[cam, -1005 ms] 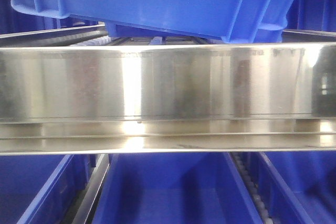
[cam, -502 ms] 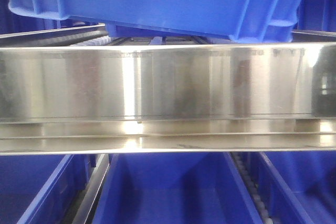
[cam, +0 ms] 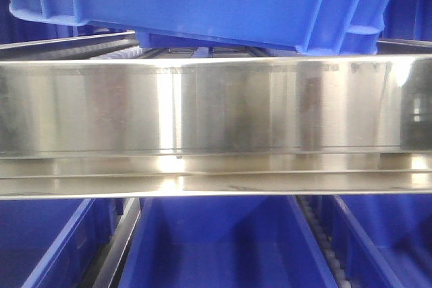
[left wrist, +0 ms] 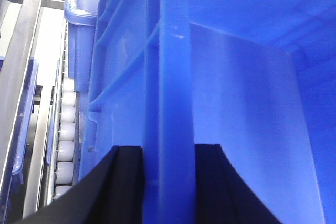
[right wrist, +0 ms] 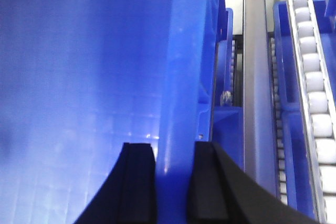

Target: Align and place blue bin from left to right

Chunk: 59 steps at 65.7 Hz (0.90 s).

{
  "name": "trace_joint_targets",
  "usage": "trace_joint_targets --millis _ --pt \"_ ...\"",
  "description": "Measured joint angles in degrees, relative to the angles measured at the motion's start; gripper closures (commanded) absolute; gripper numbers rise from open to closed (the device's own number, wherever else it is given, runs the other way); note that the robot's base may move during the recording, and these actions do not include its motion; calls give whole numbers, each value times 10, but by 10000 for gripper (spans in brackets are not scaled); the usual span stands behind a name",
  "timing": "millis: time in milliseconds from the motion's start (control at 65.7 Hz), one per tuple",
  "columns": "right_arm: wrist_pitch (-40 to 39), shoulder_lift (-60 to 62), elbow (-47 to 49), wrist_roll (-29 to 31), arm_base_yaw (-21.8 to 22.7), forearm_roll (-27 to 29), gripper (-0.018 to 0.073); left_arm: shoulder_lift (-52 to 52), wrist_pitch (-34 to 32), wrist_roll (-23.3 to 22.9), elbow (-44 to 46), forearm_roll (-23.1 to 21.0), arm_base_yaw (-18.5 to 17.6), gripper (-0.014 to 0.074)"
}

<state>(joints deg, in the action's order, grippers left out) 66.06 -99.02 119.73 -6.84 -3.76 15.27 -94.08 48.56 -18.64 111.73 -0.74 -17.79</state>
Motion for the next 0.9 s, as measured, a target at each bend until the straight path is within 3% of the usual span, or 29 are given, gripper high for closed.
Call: trace_joint_targets --millis 898 --pt "-1 66 13 -1 0 11 631 55 21 -1 0 -18 0 708"
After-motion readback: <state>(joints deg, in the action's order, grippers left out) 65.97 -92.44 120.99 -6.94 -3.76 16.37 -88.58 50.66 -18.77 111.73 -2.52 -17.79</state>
